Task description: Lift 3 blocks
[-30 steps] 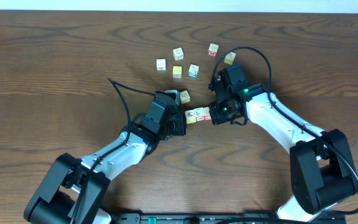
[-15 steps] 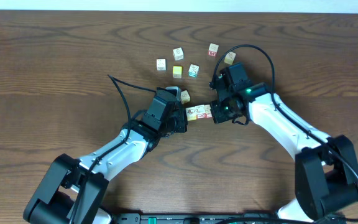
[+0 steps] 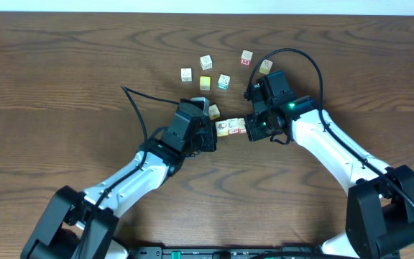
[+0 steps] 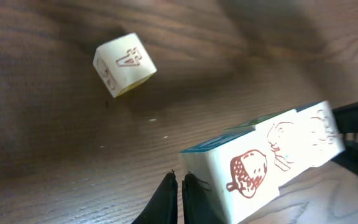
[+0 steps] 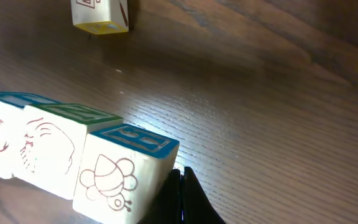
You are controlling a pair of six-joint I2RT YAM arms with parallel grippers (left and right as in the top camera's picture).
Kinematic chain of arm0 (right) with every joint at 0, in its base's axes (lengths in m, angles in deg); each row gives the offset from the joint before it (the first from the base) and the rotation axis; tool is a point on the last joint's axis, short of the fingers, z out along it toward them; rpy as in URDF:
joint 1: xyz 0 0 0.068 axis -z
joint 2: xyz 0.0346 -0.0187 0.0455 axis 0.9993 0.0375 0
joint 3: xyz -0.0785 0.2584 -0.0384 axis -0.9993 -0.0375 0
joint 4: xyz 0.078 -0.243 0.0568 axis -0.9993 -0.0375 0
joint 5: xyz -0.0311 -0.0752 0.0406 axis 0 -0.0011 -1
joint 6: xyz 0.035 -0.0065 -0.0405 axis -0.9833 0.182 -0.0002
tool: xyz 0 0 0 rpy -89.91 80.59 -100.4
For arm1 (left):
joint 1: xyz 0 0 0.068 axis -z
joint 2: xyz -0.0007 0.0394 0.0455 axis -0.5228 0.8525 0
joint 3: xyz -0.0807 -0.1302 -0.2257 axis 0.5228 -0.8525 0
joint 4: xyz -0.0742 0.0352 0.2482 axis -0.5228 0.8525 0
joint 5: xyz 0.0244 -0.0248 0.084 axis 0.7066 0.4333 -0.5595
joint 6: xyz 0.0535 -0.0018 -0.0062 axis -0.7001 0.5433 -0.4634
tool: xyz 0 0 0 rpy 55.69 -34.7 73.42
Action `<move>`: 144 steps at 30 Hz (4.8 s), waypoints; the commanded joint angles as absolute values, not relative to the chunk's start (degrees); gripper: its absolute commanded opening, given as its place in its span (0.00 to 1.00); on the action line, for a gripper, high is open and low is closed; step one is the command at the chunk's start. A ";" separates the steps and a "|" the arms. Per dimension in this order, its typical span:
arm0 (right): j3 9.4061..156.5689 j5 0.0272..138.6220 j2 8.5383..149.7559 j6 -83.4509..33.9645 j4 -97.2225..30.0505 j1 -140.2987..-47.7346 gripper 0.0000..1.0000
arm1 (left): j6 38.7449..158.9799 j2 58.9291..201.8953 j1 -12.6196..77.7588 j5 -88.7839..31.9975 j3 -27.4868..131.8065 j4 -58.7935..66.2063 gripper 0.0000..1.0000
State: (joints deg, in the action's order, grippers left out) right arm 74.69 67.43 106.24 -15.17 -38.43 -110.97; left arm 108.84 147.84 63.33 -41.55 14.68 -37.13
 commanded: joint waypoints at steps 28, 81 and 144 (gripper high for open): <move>76.64 60.46 105.10 -14.36 -38.12 -113.46 0.01 | 107.22 146.29 64.38 -37.62 18.06 -37.00 0.07; 79.57 61.75 102.22 -13.51 -42.03 -113.46 0.01 | 105.82 142.86 64.38 -38.51 21.63 -32.28 0.07; 79.74 62.52 101.26 -13.53 -43.06 -113.46 0.01 | 105.26 141.57 64.38 -38.71 22.94 -30.53 0.07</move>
State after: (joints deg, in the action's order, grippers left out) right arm 78.43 68.44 102.48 -14.71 -43.26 -111.23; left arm 106.06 143.17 63.33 -42.80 19.48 -29.40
